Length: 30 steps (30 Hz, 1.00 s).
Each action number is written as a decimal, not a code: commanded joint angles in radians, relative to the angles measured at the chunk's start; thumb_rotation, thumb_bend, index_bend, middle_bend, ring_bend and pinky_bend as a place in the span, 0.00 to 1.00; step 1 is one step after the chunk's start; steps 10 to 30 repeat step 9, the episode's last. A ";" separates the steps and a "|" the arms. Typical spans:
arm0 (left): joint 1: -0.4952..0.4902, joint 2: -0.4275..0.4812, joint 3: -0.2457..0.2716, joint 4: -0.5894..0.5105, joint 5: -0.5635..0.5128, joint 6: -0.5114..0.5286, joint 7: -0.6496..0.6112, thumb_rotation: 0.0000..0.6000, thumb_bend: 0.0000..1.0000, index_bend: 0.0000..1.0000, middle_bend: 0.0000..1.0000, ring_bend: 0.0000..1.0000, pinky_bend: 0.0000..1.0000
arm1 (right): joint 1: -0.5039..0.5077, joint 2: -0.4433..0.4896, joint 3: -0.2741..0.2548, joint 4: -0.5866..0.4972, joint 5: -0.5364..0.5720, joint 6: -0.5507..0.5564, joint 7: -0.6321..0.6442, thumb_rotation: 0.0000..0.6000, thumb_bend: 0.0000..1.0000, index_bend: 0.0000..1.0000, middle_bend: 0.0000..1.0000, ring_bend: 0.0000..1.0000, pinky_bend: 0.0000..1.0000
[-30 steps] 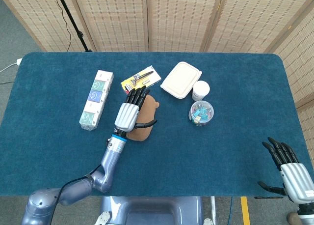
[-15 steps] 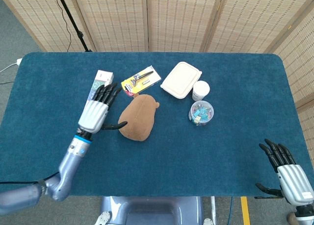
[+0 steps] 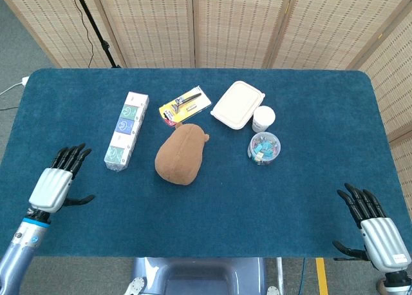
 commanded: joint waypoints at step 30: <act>0.145 0.023 0.037 0.008 0.024 0.165 0.074 1.00 0.00 0.00 0.00 0.00 0.00 | -0.010 -0.015 0.000 -0.020 0.010 0.005 -0.033 1.00 0.00 0.00 0.00 0.00 0.00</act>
